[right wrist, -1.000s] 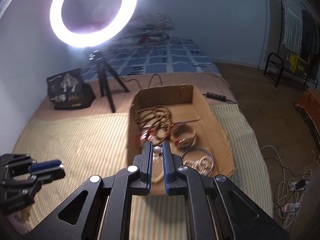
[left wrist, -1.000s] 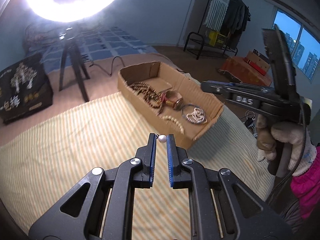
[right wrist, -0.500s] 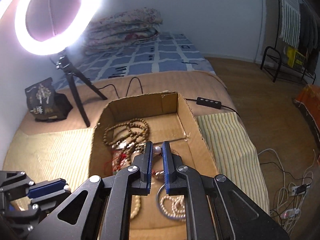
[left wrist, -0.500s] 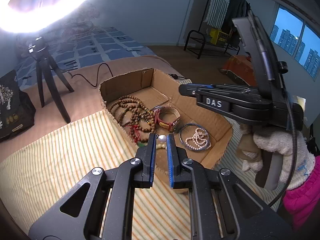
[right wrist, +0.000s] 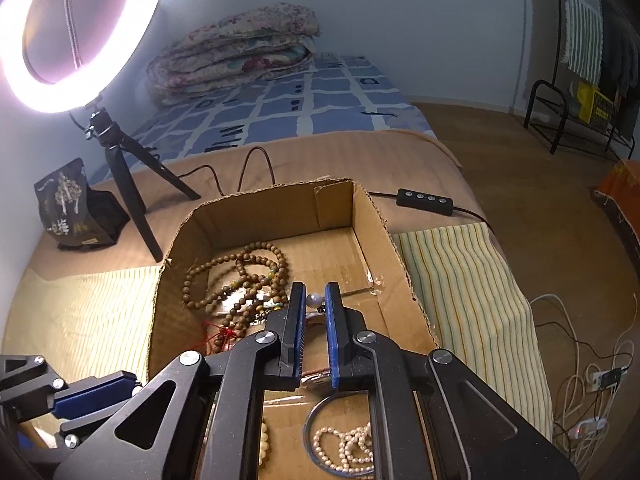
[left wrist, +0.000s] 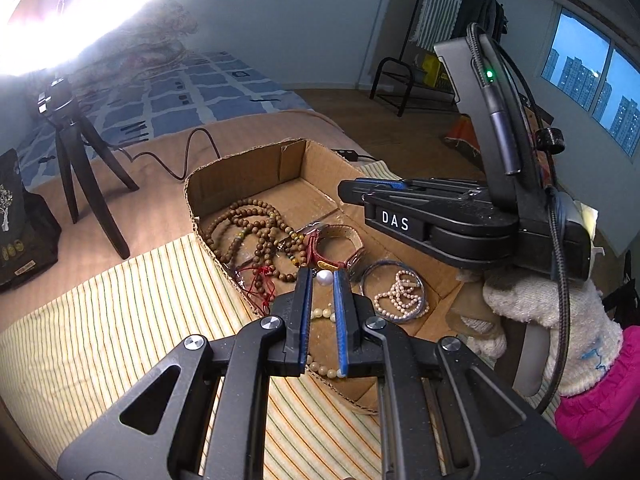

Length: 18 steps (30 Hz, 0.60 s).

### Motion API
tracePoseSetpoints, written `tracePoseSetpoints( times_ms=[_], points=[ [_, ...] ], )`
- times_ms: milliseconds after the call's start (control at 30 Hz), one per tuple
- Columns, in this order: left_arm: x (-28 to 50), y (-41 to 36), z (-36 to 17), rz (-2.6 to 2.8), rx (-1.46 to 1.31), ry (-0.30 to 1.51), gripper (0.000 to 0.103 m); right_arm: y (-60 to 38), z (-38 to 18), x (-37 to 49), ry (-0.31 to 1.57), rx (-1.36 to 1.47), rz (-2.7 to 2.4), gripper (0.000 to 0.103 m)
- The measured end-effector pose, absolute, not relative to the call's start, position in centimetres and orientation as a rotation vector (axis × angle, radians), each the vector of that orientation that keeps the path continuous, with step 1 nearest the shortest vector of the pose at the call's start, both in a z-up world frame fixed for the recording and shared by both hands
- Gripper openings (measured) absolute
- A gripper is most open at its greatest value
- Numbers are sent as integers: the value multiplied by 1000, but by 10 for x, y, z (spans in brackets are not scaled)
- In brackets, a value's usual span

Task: Organize jewelry
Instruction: 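Open both tools to drop the pearl earrings into the box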

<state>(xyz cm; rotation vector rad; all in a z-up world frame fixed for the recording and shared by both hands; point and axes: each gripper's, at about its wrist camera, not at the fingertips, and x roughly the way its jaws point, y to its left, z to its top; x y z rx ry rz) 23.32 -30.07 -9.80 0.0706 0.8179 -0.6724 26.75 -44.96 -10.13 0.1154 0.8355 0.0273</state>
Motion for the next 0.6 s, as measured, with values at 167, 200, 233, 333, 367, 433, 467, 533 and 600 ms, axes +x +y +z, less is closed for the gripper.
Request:
tracePoseSetpoints(
  times_ms=[167, 200, 233, 333, 367, 433, 467, 533, 600],
  points=[
    [234, -299, -96, -675, 65, 817, 9, -451, -103, 271, 835, 128, 18, 8],
    [233, -300, -96, -675, 66, 816, 9, -451, -104, 271, 838, 127, 15, 8],
    [233, -300, -95, -676, 69, 816, 9, -450, -104, 272, 840, 122, 12, 9],
    [233, -301, -96, -678, 77, 814, 9, -449, -105, 273, 846, 114, 7, 24],
    [232, -301, -96, -676, 84, 812, 9, -449, -105, 273, 845, 114, 4, 36],
    [232, -302, -97, -671, 94, 812, 12, -449, -104, 272, 837, 114, -10, 48],
    [232, -302, -97, -669, 94, 811, 22, -449, -103, 272, 834, 115, -18, 50],
    [231, -301, -97, -668, 86, 808, 35, -451, -102, 272, 834, 119, -27, 53],
    [231, -300, -96, -666, 84, 806, 36, -452, -101, 272, 833, 118, -39, 57]
  ],
)
